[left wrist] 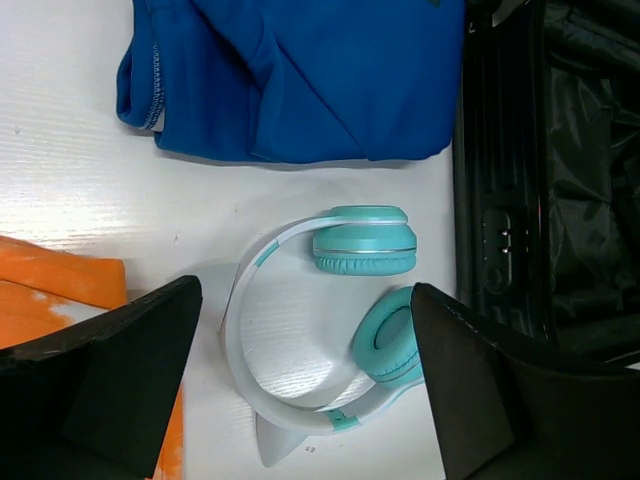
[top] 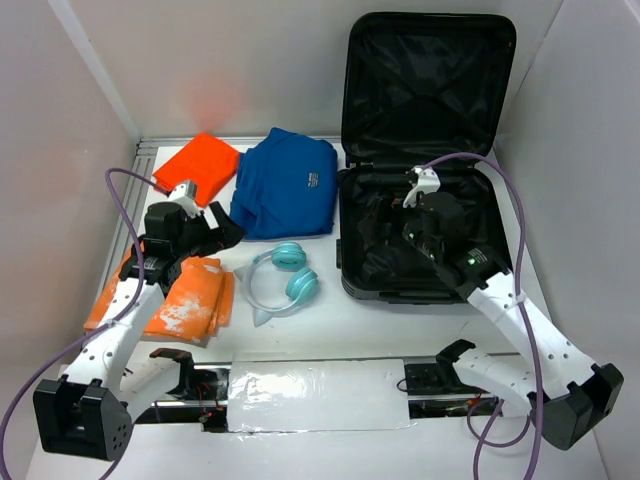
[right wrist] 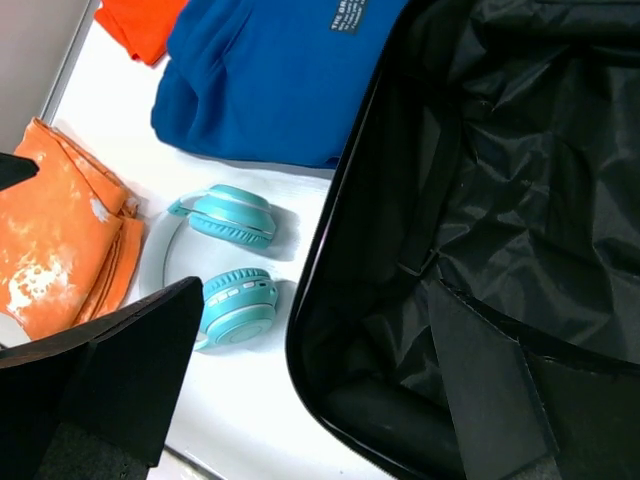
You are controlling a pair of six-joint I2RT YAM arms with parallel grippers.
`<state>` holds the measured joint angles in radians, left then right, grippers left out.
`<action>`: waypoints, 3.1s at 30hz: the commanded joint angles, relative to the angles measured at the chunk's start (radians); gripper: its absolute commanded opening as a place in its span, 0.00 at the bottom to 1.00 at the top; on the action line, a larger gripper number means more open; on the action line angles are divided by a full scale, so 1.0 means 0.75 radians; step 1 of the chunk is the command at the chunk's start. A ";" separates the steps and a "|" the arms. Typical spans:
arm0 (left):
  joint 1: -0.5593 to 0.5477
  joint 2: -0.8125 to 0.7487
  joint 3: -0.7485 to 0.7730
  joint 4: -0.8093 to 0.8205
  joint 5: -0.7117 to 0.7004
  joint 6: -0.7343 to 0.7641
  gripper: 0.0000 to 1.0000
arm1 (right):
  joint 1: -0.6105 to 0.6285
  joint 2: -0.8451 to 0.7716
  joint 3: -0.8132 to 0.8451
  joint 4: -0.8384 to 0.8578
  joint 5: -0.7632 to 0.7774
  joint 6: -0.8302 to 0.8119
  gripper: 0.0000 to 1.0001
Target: Pack the luggage
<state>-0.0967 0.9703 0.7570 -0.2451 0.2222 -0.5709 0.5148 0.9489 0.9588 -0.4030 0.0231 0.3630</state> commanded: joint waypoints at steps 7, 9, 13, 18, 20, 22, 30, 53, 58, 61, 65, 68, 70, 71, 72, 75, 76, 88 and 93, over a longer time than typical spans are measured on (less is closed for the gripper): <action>0.004 -0.030 0.113 -0.060 -0.045 0.051 0.99 | 0.011 0.099 0.030 0.149 -0.029 0.036 1.00; 0.004 0.015 0.113 -0.001 -0.008 0.080 0.99 | 0.011 0.146 0.073 0.149 -0.017 0.036 1.00; 0.029 0.136 0.142 0.096 0.011 0.078 0.99 | 0.011 0.236 0.180 0.149 0.032 0.036 1.00; 0.043 0.383 0.328 0.139 0.031 0.143 0.99 | -0.001 0.379 0.339 0.165 0.033 -0.005 1.00; 0.043 0.492 0.408 0.151 0.007 0.170 0.99 | -0.001 0.465 0.382 0.179 0.033 -0.052 1.00; 0.043 0.551 0.437 0.206 -0.049 0.197 0.99 | -0.001 0.530 0.470 0.179 0.033 -0.112 1.00; 0.121 0.933 0.702 0.312 0.025 0.197 0.99 | -0.026 0.835 0.709 0.161 -0.059 -0.126 1.00; 0.133 1.557 1.042 0.343 0.117 0.158 0.98 | -0.038 1.066 0.898 0.124 -0.145 -0.081 1.00; 0.133 1.600 1.005 0.402 0.150 0.082 0.98 | -0.050 1.103 0.924 0.112 -0.159 -0.093 1.00; 0.133 1.649 1.030 0.388 0.162 0.048 0.98 | -0.050 1.118 0.949 0.100 -0.172 -0.093 1.00; 0.133 1.674 1.030 0.368 0.150 0.015 0.98 | -0.063 1.105 0.920 0.100 -0.160 -0.093 1.00; 0.121 1.692 1.095 0.327 0.137 0.002 0.94 | -0.063 1.093 0.906 0.128 -0.160 -0.093 1.00; 0.121 1.707 1.109 0.327 0.176 -0.014 0.90 | -0.075 1.093 0.906 0.128 -0.174 -0.093 1.00; 0.121 1.719 1.110 0.327 0.176 -0.014 0.88 | -0.075 1.107 0.906 0.128 -0.174 -0.093 1.00; 0.121 1.719 1.110 0.327 0.176 -0.028 0.80 | -0.075 1.107 0.924 0.128 -0.174 -0.093 1.00; 0.121 1.733 1.110 0.339 0.188 -0.040 0.62 | -0.087 1.134 0.939 0.116 -0.174 -0.093 1.00; 0.109 1.733 1.110 0.339 0.188 -0.041 0.49 | -0.087 1.148 0.957 0.116 -0.174 -0.093 1.00; 0.125 1.490 0.997 0.298 0.056 0.135 0.00 | -0.075 1.375 1.161 0.057 -0.274 0.029 1.00; 0.180 1.404 0.950 0.298 0.043 0.174 0.00 | -0.032 1.471 1.205 0.069 -0.274 0.054 1.00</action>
<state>-0.0040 2.1017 1.4769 -0.0231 0.2844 -0.4984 0.4610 2.0304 1.8080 -0.3412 -0.1738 0.3782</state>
